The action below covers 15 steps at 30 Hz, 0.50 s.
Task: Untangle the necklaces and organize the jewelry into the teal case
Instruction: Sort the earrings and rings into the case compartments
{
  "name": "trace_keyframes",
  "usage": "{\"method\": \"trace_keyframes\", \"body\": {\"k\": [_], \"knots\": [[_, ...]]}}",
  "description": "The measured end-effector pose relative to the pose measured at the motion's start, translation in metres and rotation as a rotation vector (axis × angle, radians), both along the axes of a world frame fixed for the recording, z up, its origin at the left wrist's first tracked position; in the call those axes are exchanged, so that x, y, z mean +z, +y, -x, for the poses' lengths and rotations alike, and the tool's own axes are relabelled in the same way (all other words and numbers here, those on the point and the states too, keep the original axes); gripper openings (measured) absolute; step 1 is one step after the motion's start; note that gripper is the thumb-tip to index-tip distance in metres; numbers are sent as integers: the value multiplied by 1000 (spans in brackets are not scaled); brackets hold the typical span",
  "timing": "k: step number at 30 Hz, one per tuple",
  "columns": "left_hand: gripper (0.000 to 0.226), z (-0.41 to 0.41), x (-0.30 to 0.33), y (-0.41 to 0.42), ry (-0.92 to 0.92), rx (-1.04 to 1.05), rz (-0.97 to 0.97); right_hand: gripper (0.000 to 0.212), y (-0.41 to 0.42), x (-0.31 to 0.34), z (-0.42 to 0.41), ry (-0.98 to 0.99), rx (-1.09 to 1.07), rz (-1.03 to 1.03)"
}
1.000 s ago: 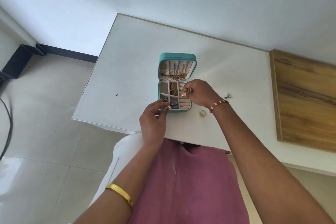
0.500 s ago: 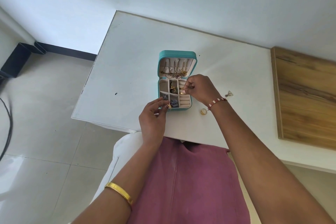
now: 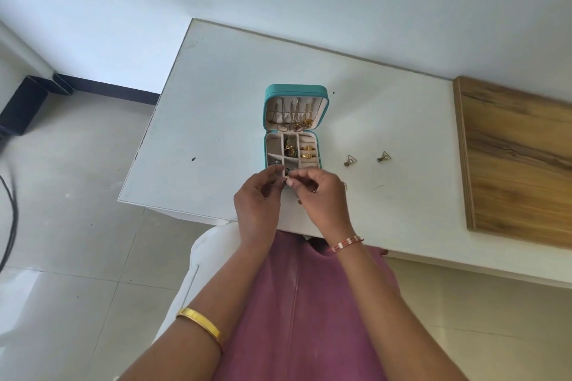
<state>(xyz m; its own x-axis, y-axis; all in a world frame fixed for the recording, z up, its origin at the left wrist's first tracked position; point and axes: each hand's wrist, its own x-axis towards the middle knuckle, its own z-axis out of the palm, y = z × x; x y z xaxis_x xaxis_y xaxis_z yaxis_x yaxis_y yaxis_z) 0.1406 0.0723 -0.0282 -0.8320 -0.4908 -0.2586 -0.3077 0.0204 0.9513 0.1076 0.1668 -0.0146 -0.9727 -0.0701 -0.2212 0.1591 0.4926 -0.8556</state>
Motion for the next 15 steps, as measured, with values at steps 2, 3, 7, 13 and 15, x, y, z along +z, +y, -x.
{"method": "trace_keyframes", "body": {"k": [2,3,7,13,15], "knots": [[30,-1,1,0,1,-3,-2,15,-1,-2,-1,-17,-8,3],[31,-1,0,-1,0,-6,4,16,-1,-2,-1,-21,-6,3],[30,0,0,0,1,-29,22,15,7,2,5,-25,1,-9],[20,3,-2,2,7,29,104,17,27,2,33,147,-78,-135],[22,3,-3,1,31,19,189,16,29,-2,41,198,-48,-219]]}}
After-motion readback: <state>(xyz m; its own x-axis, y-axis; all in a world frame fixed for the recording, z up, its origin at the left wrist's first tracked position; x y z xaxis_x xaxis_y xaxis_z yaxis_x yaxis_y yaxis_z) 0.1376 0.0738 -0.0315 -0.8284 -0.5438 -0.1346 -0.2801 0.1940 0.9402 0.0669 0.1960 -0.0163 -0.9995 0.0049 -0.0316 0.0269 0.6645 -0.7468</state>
